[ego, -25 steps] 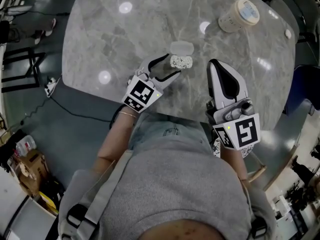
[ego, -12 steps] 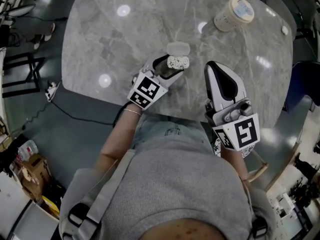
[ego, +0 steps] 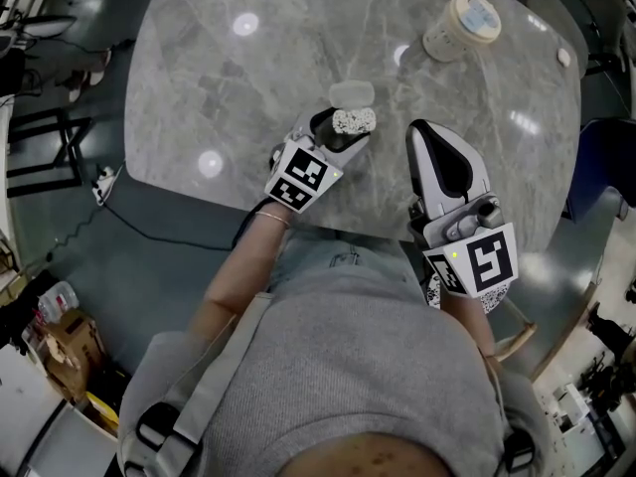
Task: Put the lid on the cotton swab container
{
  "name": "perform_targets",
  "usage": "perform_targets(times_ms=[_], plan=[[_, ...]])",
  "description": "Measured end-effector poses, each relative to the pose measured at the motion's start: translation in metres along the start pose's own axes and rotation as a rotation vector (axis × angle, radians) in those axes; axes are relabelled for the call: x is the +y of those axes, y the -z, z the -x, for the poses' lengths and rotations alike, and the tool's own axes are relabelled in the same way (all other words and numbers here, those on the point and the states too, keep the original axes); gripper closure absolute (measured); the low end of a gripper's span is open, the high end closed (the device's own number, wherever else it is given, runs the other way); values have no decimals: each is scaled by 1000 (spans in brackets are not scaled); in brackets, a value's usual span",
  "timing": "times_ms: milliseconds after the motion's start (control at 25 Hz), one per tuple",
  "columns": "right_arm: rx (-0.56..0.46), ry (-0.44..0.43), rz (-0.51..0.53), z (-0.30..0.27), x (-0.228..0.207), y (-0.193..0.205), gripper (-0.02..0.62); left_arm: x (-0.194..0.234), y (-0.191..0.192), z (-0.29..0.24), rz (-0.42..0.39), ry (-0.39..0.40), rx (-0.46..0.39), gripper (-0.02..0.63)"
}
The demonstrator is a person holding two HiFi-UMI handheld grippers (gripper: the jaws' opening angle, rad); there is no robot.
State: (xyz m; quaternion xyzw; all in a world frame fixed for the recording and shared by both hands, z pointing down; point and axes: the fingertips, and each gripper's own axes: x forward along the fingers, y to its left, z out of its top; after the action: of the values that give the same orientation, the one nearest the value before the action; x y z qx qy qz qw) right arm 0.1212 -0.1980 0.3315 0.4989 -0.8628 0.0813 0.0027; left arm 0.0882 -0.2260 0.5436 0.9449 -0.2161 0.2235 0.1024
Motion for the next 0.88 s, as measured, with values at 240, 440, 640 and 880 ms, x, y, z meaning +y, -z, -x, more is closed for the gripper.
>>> perform_targets(times_ms=[240,440,640,880], plan=[[-3,-7,8,-1,0,-5,598,-2,-2,-1,-21,13,-15,322],[-3,-12,16,-1,3,-6,598,-1,-5,4,-9,17,-48,327],[-11,-23,21,-2,7,-11,598,0,-23,13,-4,10,-98,330],[-27,-42,26,-3,14,-17,598,4,-43,29,37,2,-124,330]])
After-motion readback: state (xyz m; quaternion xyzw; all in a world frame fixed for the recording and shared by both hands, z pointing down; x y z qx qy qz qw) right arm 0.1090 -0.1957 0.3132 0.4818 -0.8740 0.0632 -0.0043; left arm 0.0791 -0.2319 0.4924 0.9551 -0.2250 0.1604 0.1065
